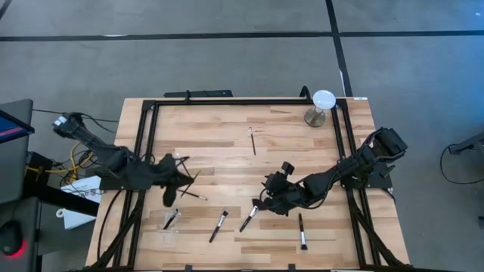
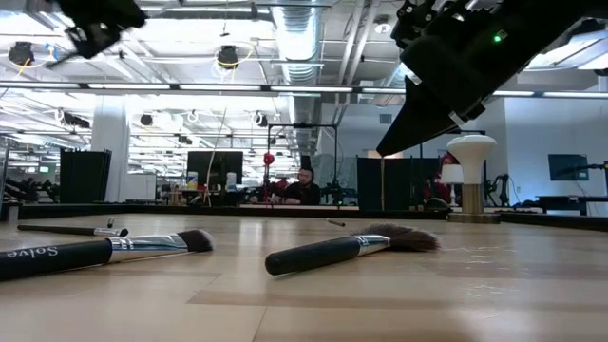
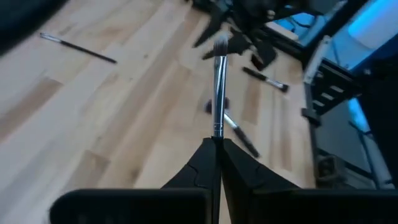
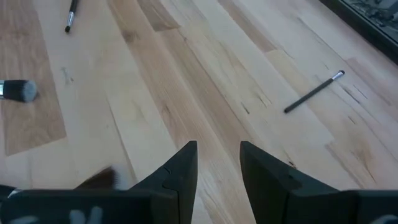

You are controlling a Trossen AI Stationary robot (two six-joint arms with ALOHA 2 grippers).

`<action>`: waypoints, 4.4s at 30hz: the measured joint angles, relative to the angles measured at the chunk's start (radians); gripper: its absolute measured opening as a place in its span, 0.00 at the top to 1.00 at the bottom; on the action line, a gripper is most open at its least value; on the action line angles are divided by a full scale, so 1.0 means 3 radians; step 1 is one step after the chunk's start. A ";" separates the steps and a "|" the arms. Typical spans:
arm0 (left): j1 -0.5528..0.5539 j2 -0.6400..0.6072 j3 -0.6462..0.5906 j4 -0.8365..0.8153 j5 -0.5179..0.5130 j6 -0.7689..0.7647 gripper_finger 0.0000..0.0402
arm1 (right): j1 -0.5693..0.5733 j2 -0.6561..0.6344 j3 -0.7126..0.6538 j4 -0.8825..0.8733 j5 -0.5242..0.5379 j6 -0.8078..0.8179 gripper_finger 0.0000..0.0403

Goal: Put items in baskets/containers
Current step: Put the eyeshadow brush into the transparent organizer

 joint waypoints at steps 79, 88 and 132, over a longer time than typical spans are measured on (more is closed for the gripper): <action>-0.1882 0.0063 -0.0674 0.0708 -0.1810 -0.0708 0.65 | 0.0033 -0.0003 0.0000 0.0245 0.0013 0.0133 0.72; -0.0583 0.0086 -0.0637 0.1722 -0.1493 0.0790 0.65 | -0.0119 0.0066 -0.0003 0.0562 -0.0104 0.0140 0.72; 0.1783 0.1707 -0.0939 0.5683 0.3849 0.1877 0.65 | -0.2096 0.0344 0.0980 -0.0236 -0.1143 -0.0090 0.81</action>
